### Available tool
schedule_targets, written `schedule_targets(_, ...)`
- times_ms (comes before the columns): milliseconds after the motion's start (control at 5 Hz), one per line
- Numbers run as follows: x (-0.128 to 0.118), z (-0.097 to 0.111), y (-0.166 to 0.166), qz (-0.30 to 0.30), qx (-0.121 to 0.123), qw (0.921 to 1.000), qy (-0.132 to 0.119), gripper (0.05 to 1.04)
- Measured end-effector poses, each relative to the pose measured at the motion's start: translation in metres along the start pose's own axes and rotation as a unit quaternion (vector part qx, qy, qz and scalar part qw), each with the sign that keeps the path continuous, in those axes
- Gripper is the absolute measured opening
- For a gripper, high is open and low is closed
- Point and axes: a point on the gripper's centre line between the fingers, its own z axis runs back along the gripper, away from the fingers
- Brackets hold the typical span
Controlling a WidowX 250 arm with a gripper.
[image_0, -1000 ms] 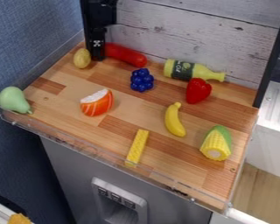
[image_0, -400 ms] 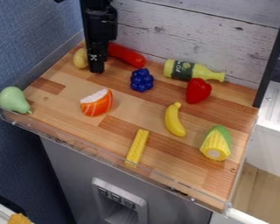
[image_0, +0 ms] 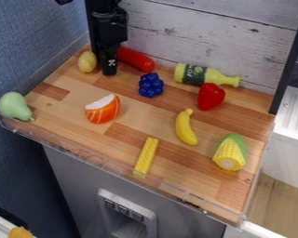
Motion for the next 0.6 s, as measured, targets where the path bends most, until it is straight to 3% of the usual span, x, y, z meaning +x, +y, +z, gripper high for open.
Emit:
schedule_targets(200, 0.0003, -0.0023, -0.0023, 0.022, -0.004, 0.9998, -0.002, 0.159)
schedule_targets(400, 0.0003, -0.0007, -0.0006, 0.006, -0.002, 1.0000, -0.003, 0.065)
schedule_targets(600, 0.0004, 0.0009, 0.0020, -0.047, -0.003, 0.9989, 0.000, 0.058)
